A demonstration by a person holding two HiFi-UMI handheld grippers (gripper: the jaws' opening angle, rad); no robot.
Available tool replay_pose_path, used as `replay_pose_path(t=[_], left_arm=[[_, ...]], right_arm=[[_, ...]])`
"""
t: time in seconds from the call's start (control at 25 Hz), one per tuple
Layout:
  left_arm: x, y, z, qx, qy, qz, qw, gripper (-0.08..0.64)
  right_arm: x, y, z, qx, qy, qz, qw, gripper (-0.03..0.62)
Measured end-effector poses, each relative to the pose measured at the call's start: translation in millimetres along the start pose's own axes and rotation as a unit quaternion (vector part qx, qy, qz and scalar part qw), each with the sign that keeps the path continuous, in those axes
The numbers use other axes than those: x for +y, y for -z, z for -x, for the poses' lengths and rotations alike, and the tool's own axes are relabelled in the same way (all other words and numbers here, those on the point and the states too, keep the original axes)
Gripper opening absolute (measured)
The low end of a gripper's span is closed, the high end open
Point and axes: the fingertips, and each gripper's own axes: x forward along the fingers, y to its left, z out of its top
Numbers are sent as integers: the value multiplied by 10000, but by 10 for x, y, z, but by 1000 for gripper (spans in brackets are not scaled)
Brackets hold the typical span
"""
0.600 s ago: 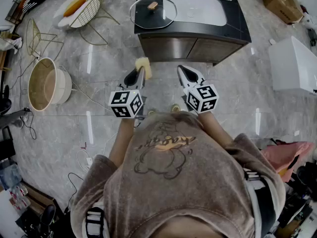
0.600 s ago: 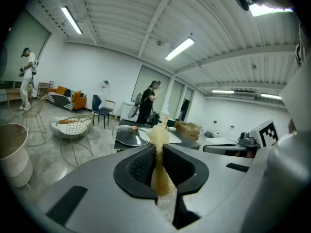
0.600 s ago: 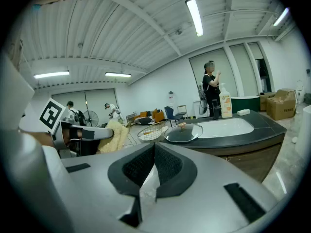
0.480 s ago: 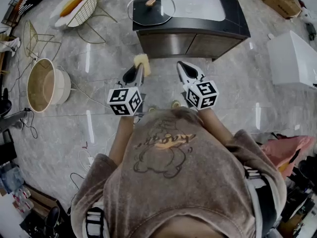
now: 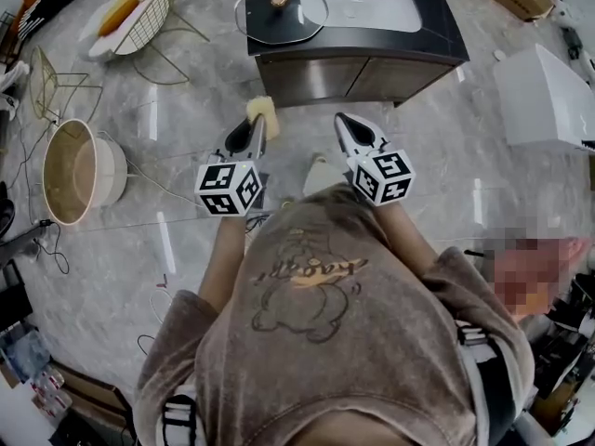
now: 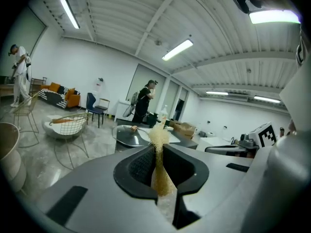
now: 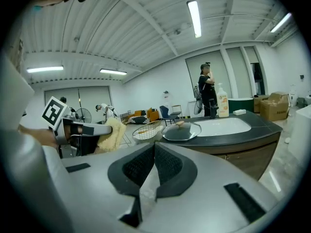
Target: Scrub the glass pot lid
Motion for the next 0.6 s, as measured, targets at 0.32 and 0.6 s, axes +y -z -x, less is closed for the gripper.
replay_pose_path(t=[0.32, 0.6], left_arm=[[411, -105, -388, 5, 16, 132, 9999, 53], [845, -475, -1139, 109, -42, 18, 9999, 53]], right_arm=[[-200, -155, -660, -23, -50, 60, 10000, -2], [-609, -526, -1574, -58, -260, 27, 9996, -2]])
